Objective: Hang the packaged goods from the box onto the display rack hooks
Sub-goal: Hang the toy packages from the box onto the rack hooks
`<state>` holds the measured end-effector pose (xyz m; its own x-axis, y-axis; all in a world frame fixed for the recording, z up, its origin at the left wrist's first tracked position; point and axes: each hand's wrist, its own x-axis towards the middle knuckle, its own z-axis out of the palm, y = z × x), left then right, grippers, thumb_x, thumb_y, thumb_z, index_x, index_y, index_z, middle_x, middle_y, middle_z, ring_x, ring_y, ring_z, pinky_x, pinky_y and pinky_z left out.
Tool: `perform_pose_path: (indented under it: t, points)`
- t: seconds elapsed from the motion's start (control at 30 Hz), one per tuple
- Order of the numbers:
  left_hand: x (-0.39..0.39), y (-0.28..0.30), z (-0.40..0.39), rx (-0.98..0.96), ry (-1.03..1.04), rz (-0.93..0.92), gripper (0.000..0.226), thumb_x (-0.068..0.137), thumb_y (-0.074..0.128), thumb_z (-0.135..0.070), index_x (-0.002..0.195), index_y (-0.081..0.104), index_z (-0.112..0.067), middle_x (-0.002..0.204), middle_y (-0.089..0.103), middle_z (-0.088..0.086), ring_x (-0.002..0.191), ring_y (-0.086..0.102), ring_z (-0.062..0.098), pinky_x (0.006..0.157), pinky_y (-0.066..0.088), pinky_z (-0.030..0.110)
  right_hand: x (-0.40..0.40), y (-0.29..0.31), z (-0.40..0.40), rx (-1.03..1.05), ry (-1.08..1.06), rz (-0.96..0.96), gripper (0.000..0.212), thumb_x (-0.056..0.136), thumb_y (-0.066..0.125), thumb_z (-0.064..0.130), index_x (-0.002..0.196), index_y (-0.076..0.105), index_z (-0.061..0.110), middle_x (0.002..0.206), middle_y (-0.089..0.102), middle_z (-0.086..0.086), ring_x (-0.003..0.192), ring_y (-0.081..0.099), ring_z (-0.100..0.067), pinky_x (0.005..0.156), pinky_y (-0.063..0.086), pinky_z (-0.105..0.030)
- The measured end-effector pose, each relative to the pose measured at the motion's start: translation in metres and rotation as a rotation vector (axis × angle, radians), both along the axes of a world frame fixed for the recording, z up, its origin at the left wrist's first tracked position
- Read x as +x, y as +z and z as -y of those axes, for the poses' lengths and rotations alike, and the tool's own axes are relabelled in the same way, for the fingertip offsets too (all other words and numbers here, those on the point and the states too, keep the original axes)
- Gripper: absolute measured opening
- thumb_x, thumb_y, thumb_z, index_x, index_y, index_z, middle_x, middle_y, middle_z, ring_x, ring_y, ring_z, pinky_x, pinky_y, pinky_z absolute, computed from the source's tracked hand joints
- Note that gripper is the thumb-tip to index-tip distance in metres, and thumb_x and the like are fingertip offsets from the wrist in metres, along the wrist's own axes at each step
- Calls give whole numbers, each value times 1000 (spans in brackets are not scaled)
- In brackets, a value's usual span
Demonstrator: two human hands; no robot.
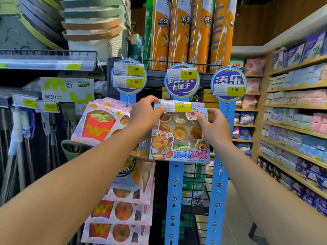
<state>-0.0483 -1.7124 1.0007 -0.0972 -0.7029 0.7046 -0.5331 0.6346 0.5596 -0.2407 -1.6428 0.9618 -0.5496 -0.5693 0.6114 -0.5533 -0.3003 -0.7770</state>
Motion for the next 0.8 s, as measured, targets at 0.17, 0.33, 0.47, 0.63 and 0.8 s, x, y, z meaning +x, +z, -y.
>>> perform_pose_path:
  t: [0.17,0.33,0.47,0.63,0.8]
  points:
    - [-1,-12,-7,-39,-15,52,40,91,63,-39,127,57,-23,112,66,3,84,59,20,74,50,34,2,-19,-3,25,9,5,23,96,57,44,112,45,32,89,55,19,83,60,-9,68,50,-34]
    - [-4,-12,-12,-82,50,212,42,89,63,-37,128,53,-26,115,67,2,95,62,27,74,49,35,3,-18,-3,54,3,6,25,96,57,43,114,48,29,90,55,19,86,61,-13,79,54,-43]
    - [-9,-17,-10,-106,148,301,41,89,60,-43,125,52,-25,116,64,3,106,57,32,82,45,42,1,-16,-4,57,-29,-6,33,96,57,43,123,50,25,88,54,18,82,59,-9,73,52,-38]
    - [-13,-22,-9,-70,162,297,41,90,58,-43,126,51,-26,115,65,1,111,54,32,88,37,44,-4,-12,-6,53,-40,1,39,96,57,45,127,50,22,94,58,10,85,59,-12,68,46,-32]
    - [-8,-22,-9,-77,119,269,41,90,60,-40,128,50,-28,116,66,-1,108,57,30,90,38,43,-3,-18,-7,149,49,39,32,94,58,44,119,47,27,101,56,9,89,56,-14,73,45,-34]
